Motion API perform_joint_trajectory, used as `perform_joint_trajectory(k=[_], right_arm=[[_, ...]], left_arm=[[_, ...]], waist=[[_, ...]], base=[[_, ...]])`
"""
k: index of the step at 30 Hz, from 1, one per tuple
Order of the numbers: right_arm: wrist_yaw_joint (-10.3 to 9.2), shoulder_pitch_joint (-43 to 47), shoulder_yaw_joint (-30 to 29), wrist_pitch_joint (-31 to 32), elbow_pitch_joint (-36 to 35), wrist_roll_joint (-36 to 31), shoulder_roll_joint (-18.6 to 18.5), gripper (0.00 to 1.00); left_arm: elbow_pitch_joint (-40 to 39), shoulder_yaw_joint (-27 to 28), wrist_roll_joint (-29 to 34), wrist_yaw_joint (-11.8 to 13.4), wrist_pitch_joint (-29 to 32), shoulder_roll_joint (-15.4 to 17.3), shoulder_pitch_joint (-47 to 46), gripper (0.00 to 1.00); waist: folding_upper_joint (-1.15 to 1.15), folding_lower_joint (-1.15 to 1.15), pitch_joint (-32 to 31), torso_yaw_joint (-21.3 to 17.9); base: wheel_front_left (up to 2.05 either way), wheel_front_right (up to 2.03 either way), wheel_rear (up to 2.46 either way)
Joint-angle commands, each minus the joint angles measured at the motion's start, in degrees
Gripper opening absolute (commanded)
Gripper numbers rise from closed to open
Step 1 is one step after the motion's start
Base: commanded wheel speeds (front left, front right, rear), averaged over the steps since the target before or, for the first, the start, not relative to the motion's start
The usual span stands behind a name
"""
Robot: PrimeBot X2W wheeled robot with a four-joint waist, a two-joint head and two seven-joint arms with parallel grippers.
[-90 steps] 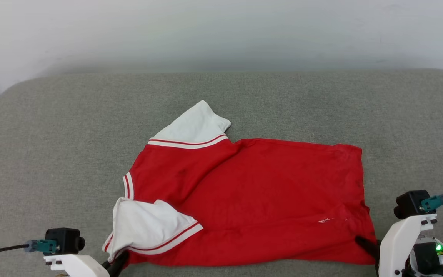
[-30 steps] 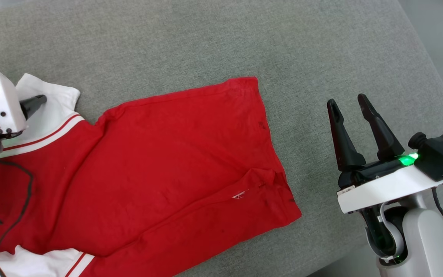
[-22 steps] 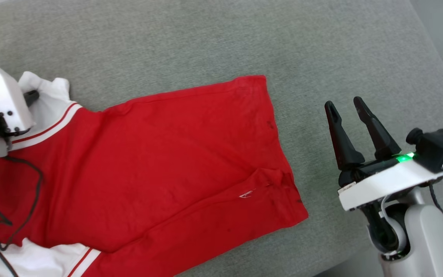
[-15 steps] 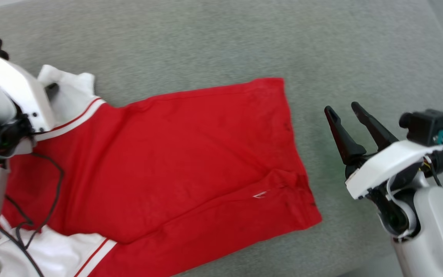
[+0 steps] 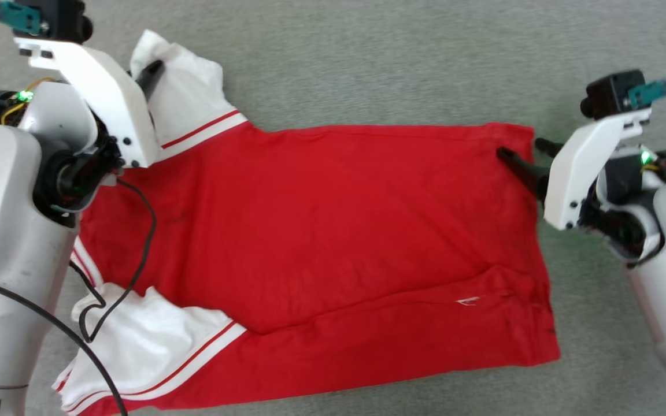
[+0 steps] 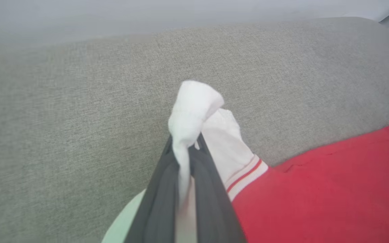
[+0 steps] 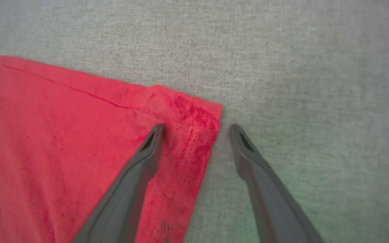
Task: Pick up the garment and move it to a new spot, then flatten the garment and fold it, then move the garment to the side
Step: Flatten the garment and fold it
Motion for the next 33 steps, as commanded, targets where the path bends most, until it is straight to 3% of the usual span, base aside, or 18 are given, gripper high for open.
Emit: perform_joint_trajectory(k=[1, 6, 7, 8, 9, 19, 29, 33], right_arm=[[0.00, -1.2, 0.7, 1.5, 1.5, 0.2, 0.0, 1.00], [0.00, -1.6, 4.3, 9.8, 8.5, 1.5, 1.2, 1.00], [0.01, -1.5, 4.8, 10.9, 9.5, 1.6, 1.5, 0.54], [0.01, -1.6, 5.1, 11.8, 10.3, 1.7, 1.8, 0.21], [0.08, -1.8, 5.3, 12.2, 10.8, 1.8, 1.9, 0.00], [0.05, -4.2, 1.4, 5.0, 7.3, 1.3, -0.6, 0.00], [-0.01, 10.0, -3.0, 0.6, -2.8, 0.4, -1.0, 0.00], [-0.01, 17.5, -4.9, -0.4, -6.6, 0.1, 0.2, 0.00]], left_arm=[[-0.4, -0.1, 0.3, -0.1, -0.4, -0.1, -0.5, 0.00], [-1.6, -0.3, -0.6, -0.6, -0.6, -0.4, 1.4, 0.00], [-1.7, -0.2, -0.8, -0.6, -0.5, -0.4, 1.7, 0.00], [-1.8, -0.1, -1.3, -0.6, -0.5, -0.5, 2.0, 0.00], [-2.0, 0.0, -1.3, -0.5, -0.7, -0.4, 2.2, 0.00], [-3.0, 2.6, -3.3, 0.1, -5.1, 0.7, 8.5, 0.00], [-12.2, 6.3, -5.5, 3.9, -9.7, 3.1, 25.1, 0.00], [-16.2, 7.1, -6.6, 6.2, -11.3, 2.5, 33.9, 0.00]], waist=[[0.00, 0.00, 0.7, 1.3], [0.00, 0.00, 0.8, 2.6], [0.00, 0.00, 0.8, 2.7], [0.00, 0.00, 0.8, 2.8], [0.00, 0.00, 0.7, 2.9], [0.00, 0.00, -4.7, 3.9], [0.00, 0.00, -11.5, 4.3], [0.00, 0.00, -13.6, 4.3]], base=[[0.00, 0.00, 0.00], [0.00, 0.00, 0.00], [0.00, 0.00, 0.00], [0.00, 0.00, 0.00], [0.00, 0.00, 0.00], [0.00, 0.00, 0.00], [0.00, 0.00, 0.00], [0.00, 0.00, 0.00]])
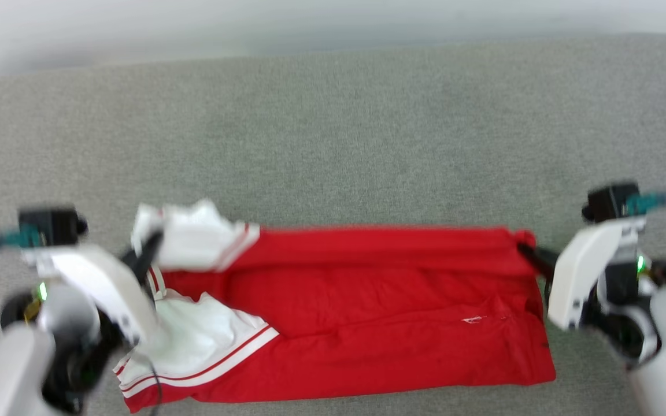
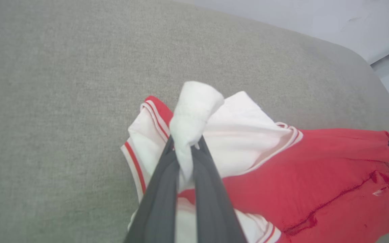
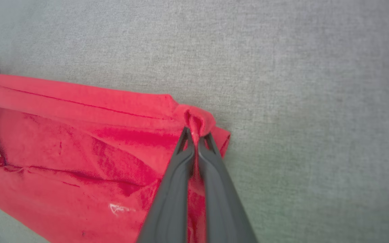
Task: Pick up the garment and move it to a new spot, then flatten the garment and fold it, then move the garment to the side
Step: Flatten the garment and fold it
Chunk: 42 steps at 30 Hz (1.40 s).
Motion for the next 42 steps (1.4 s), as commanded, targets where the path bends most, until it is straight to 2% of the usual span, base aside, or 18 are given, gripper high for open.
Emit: perform_joint_trajectory(k=[1, 4, 7, 8, 9, 10, 11, 16, 20, 24, 27, 32, 38, 42], right_arm=[[-0.02, 2.7, -0.8, -0.9, -1.2, -0.4, 0.4, 0.00], [-0.02, 7.7, -2.3, -2.3, -2.9, -1.5, 1.5, 0.00], [-0.02, 12.1, -3.2, -3.3, -3.3, -2.4, 3.1, 0.00], [-0.02, 13.1, -3.5, -3.6, -3.5, -2.5, 3.6, 0.13], [-0.02, 14.4, -3.8, -3.8, -3.4, -2.1, 4.6, 0.49], [-0.02, 15.5, -4.1, -4.1, -3.5, -2.3, 5.0, 1.00], [-0.02, 16.7, -4.4, -4.6, -3.6, -2.6, 5.5, 1.00], [-0.06, 24.0, -6.8, -8.2, -8.2, -3.7, 7.8, 1.00], [-0.02, 26.8, -8.5, -9.3, -14.3, -4.7, 7.7, 1.00], [-0.02, 28.3, -12.9, -9.3, -20.4, -5.6, 8.3, 1.00], [-0.02, 28.3, -15.3, -7.8, -22.9, -6.3, 8.3, 1.00], [-0.02, 27.3, -19.9, -1.0, -25.6, -7.0, 6.0, 1.00], [-0.02, 26.1, -20.9, 6.4, -26.1, -6.9, 3.3, 1.00], [-0.02, 25.5, -21.2, 9.1, -25.2, -6.5, 3.6, 1.00]], left_arm=[[-1.0, 0.3, -0.2, 1.0, -0.6, -0.1, 3.1, 0.00], [-2.3, 0.5, -1.3, 2.5, -1.0, -0.8, 8.9, 0.00], [-2.1, -0.4, -2.5, 2.8, -0.4, -1.5, 13.0, 0.00], [-1.9, -0.3, -2.5, 3.0, -0.8, -1.7, 13.6, 0.00], [-1.4, -0.5, -2.9, 2.9, -0.9, -2.1, 14.2, 0.08], [-0.9, -0.8, -3.1, 2.6, -1.0, -2.6, 14.8, 0.42], [-0.4, -0.8, -3.3, 2.5, -1.5, -3.2, 15.1, 1.00], [1.9, -0.9, -1.1, 2.3, -7.1, -5.0, 15.8, 1.00], [0.6, -0.1, 2.5, 3.9, -13.2, -5.5, 16.6, 1.00], [-1.6, 0.1, 6.8, 6.0, -18.2, -5.2, 16.3, 1.00], [-3.2, 0.6, 8.2, 6.5, -20.7, -5.1, 15.4, 1.00], [-6.2, 0.9, 12.1, 7.2, -26.7, -5.4, 14.2, 1.00], [-9.6, -0.4, 15.6, 7.8, -31.0, -6.7, 13.1, 1.00], [-12.4, -2.0, 18.2, 8.0, -31.6, -6.9, 12.3, 1.00]], waist=[[0.00, 0.00, -1.3, 0.1], [0.00, 0.00, -2.1, 0.3], [0.00, 0.00, -2.6, 0.3], [0.00, 0.00, -2.6, 0.4], [0.00, 0.00, -2.6, 0.6], [0.00, 0.00, -2.6, 0.7], [0.00, 0.00, -2.7, 0.8], [0.00, 0.00, -4.1, 1.1], [0.00, 0.00, -5.7, 0.9], [0.00, 0.00, -6.8, 1.3], [0.00, 0.00, -7.4, 1.7], [0.00, 0.00, -7.8, 3.2], [0.00, 0.00, -6.2, 6.3], [0.00, 0.00, -4.0, 8.6]], base=[[0.00, 0.00, 0.00], [0.00, 0.00, 0.00], [0.00, 0.00, 0.00], [0.00, 0.00, 0.00], [0.00, 0.00, 0.00], [0.00, 0.00, 0.00], [0.00, 0.00, 0.00], [0.00, 0.00, 0.00], [0.00, 0.00, 0.00], [0.00, 0.00, 0.00], [0.00, 0.00, 0.00], [0.00, 0.00, 0.00], [0.00, 0.00, 0.00], [0.00, 0.00, 0.00]])
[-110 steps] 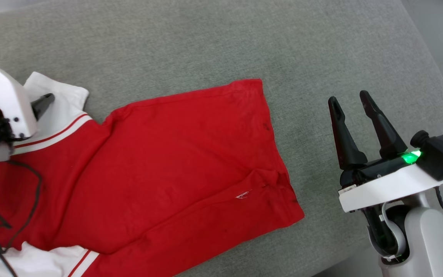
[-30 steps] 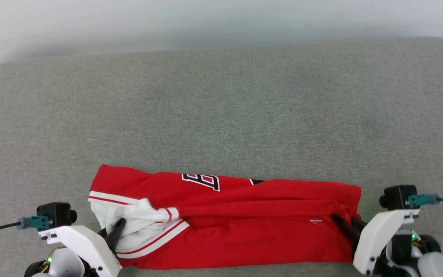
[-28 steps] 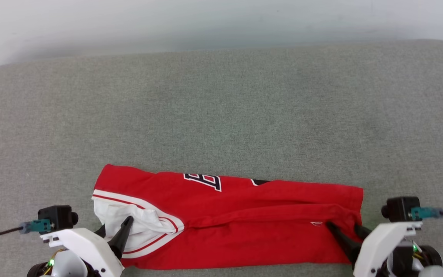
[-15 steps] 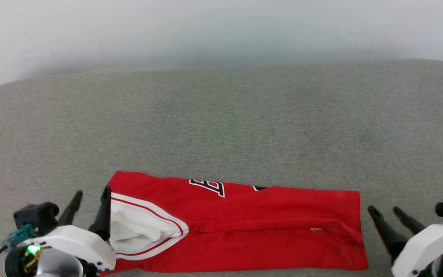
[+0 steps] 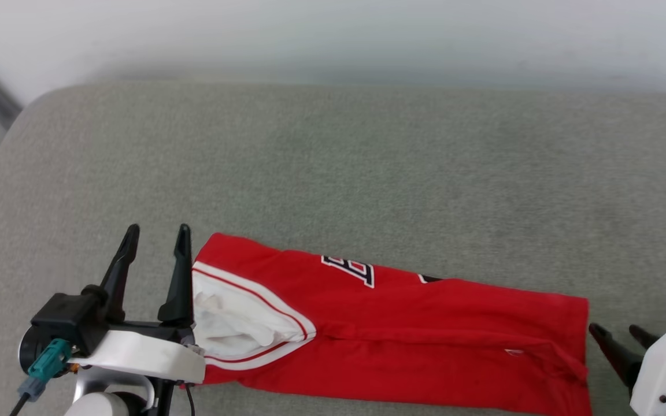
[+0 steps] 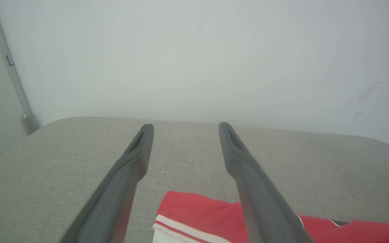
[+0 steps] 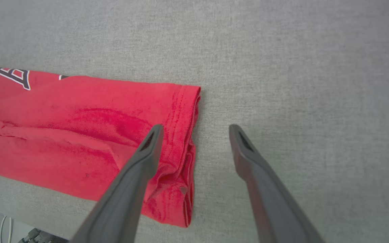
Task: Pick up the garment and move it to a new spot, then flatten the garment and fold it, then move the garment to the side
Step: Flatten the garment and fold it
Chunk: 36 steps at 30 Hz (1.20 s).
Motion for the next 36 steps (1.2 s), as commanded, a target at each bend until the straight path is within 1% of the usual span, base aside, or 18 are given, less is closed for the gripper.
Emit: perform_joint_trajectory(k=[1, 5, 12, 13, 14, 15, 23, 27, 31, 36], right_arm=[[-0.02, -0.7, 0.1, 0.4, 0.5, 0.4, 0.3, 1.00], [-0.02, -0.9, 1.3, 1.9, 3.0, 1.3, 1.5, 1.00], [-0.01, -0.6, 5.7, 4.9, 10.8, 4.7, 4.2, 1.00], [0.00, -0.7, 6.0, 4.8, 11.5, 4.9, 4.5, 0.57], [-0.01, -0.8, 6.3, 4.7, 12.1, 4.9, 4.5, 0.25], [0.00, -1.1, 6.5, 4.6, 12.4, 4.9, 4.5, 0.00], [0.00, -3.4, 6.8, 2.5, 10.7, 5.4, 1.6, 0.00], [-0.02, -3.8, 5.9, 1.6, 11.0, 5.1, 0.0, 0.00], [-0.02, -4.3, 2.7, 1.4, 12.1, 4.6, -2.1, 0.00], [-0.02, -4.2, -5.2, 2.5, 13.6, 4.3, -4.6, 0.00]], left_arm=[[-0.5, -0.4, 0.8, 0.1, -0.2, 0.1, -0.9, 1.00], [-2.3, -1.7, 1.9, 0.2, 0.2, -0.3, -1.9, 1.00], [-2.0, -2.5, 1.5, 0.1, 0.1, -1.3, -3.0, 1.00], [-1.8, -2.5, 1.4, 0.1, 0.0, -1.3, -3.0, 1.00], [-1.5, -2.5, 1.4, 0.0, 0.0, -1.4, -3.0, 1.00], [-1.4, -2.5, 1.3, 0.1, 0.0, -1.3, -2.8, 1.00], [0.1, -3.1, 1.7, -0.1, 1.2, 0.1, -1.2, 1.00], [0.3, -3.0, 1.7, 0.6, 1.9, 0.9, -0.1, 1.00], [-0.3, -2.8, 1.5, 1.3, 1.9, 0.9, 1.0, 1.00], [-0.9, -2.9, 1.1, 1.9, 1.8, 0.6, 1.7, 1.00]], waist=[[0.00, 0.00, 1.8, 1.5], [0.00, 0.00, 4.1, 2.9], [0.00, 0.00, 5.6, 3.4], [0.00, 0.00, 5.5, 3.4], [0.00, 0.00, 5.3, 3.4], [0.00, 0.00, 5.0, 3.3], [0.00, 0.00, 1.4, 2.1], [0.00, 0.00, -1.1, 0.6], [0.00, 0.00, -2.6, -1.1], [0.00, 0.00, -3.4, -2.3]], base=[[0.00, 0.00, 0.00], [0.00, 0.00, 0.00], [0.00, 0.00, 0.00], [0.00, 0.00, 0.00], [0.00, 0.00, 0.00], [0.00, 0.00, 0.00], [0.00, 0.00, 0.00], [0.00, 0.00, 0.00], [0.00, 0.00, 0.00], [0.00, 0.00, 0.00]])
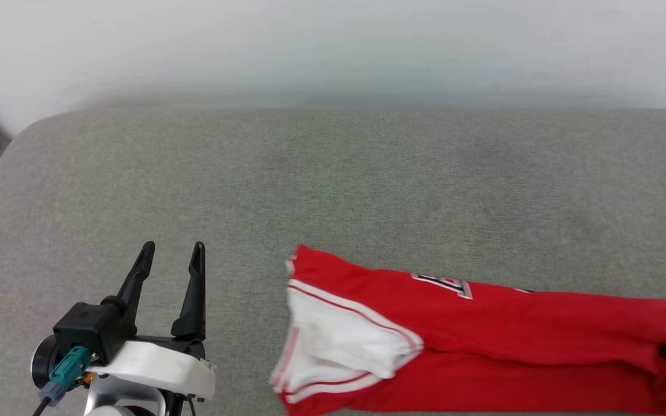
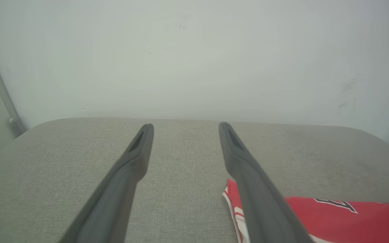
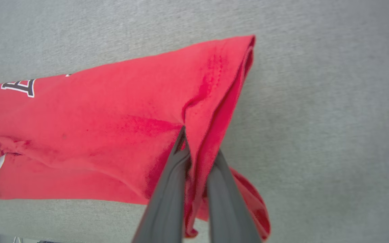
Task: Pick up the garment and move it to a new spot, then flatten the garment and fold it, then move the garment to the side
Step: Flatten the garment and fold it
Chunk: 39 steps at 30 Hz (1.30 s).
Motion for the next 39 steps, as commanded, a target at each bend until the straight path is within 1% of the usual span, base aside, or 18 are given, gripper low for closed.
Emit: perform_joint_trajectory(k=[1, 2, 5, 8, 11, 13, 17, 20, 24, 25, 26, 30, 33, 36, 37, 38, 39], right_arm=[[-0.02, -0.4, -1.9, 0.3, 0.2, -0.3, -0.9, 0.00], [-0.02, -0.3, -3.3, 0.8, 0.3, 0.0, -1.0, 0.00], [-0.01, -1.6, -6.8, 3.7, 0.3, 4.0, 1.3, 0.00], [-0.01, -3.3, -9.7, 9.6, 0.1, 11.9, 6.6, 0.00], [-0.01, -4.6, -11.6, 16.1, -1.2, 17.9, 11.3, 0.00], [-0.01, -5.1, -12.3, 19.4, -2.0, 21.6, 13.7, 0.00], [-0.01, -6.1, -11.8, 24.0, -1.0, 28.8, 15.4, 0.00], [-0.01, -7.1, -7.3, 23.2, 2.9, 36.0, 15.6, 0.00], [-0.01, -8.9, 1.7, 18.9, 6.9, 41.5, 15.5, 0.00], [-0.01, -9.4, 4.1, 17.7, 7.7, 42.4, 15.4, 0.00], [-0.01, -9.4, 4.1, 17.7, 7.7, 42.4, 15.4, 0.00], [-0.01, -11.6, 12.4, 12.5, 10.4, 44.9, 15.4, 0.00], [-0.01, -13.7, 16.8, 8.9, 11.9, 47.1, 15.4, 0.00], [-0.01, -15.3, 20.4, 5.6, 13.4, 47.2, 15.4, 0.00], [-0.01, -15.7, 21.3, 4.1, 14.1, 46.0, 15.4, 0.07], [-0.01, -16.3, 21.9, 2.6, 14.5, 44.8, 15.4, 0.34], [-0.01, -16.5, 22.6, 1.7, 15.1, 44.7, 15.4, 0.81]], left_arm=[[-0.3, 0.0, -0.2, 0.2, -0.2, 0.0, 0.5, 1.00], [-0.4, -0.1, -0.2, 0.3, -0.3, 0.0, 0.5, 1.00], [-0.5, -0.1, -0.2, 0.4, -0.4, 0.1, 0.8, 1.00], [-0.5, -0.3, -0.1, 0.4, -0.3, 0.1, 0.9, 1.00], [-0.6, -0.5, 0.1, 0.4, -0.2, 0.1, 0.5, 1.00], [-0.7, -0.6, 0.1, 0.3, -0.1, 0.1, 0.1, 1.00], [-0.9, -0.6, -0.1, 0.4, -0.2, 0.0, -0.6, 1.00], [-1.1, -0.8, 0.0, 0.1, -0.1, 0.0, -1.3, 1.00], [-1.0, -1.1, 0.0, -0.2, -0.3, -0.5, -2.7, 1.00], [-0.8, -1.3, 0.0, -0.4, -0.3, -0.7, -3.1, 1.00], [-0.8, -1.3, 0.0, -0.4, -0.3, -0.7, -3.1, 1.00], [-0.3, -1.7, -0.1, -0.8, -0.9, -1.5, -4.7, 1.00], [0.1, -1.8, -0.1, -1.0, -1.2, -1.8, -5.6, 1.00], [0.6, -1.7, -0.2, -1.2, -1.6, -2.1, -6.0, 1.00], [0.7, -1.7, -0.3, -1.3, -1.7, -2.2, -6.1, 1.00], [0.9, -1.7, -0.3, -1.4, -1.8, -2.3, -6.2, 1.00], [1.0, -1.7, -0.4, -1.4, -1.9, -2.4, -6.3, 1.00]], waist=[[0.00, 0.00, -0.2, -0.3], [0.00, 0.00, -0.2, -0.4], [0.00, 0.00, -0.1, -0.7], [0.00, 0.00, 0.0, -0.6], [0.00, 0.00, 0.3, 0.0], [0.00, 0.00, 0.6, 0.6], [0.00, 0.00, 1.0, 2.1], [0.00, 0.00, 1.9, 3.5], [0.00, 0.00, 3.1, 5.2], [0.00, 0.00, 3.5, 5.8], [0.00, 0.00, 3.5, 5.8], [0.00, 0.00, 4.7, 7.9], [0.00, 0.00, 5.6, 9.1], [0.00, 0.00, 6.4, 9.8], [0.00, 0.00, 6.6, 10.0], [0.00, 0.00, 6.8, 10.2], [0.00, 0.00, 7.0, 10.3]], base=[[0.00, 0.00, 0.00], [0.00, 0.00, 0.00], [0.00, 0.00, 0.00], [0.00, 0.00, 0.00], [0.00, 0.00, 0.00], [0.00, 0.00, 0.00], [0.00, 0.00, 0.00], [0.00, 0.00, 0.00], [0.00, 0.00, 0.00], [0.00, 0.00, 0.00], [0.00, 0.00, 0.00], [0.00, 0.00, 0.00], [0.00, 0.00, 0.00], [0.00, 0.00, 0.00], [0.00, 0.00, 0.00], [0.00, 0.00, 0.00], [0.00, 0.00, 0.00]])
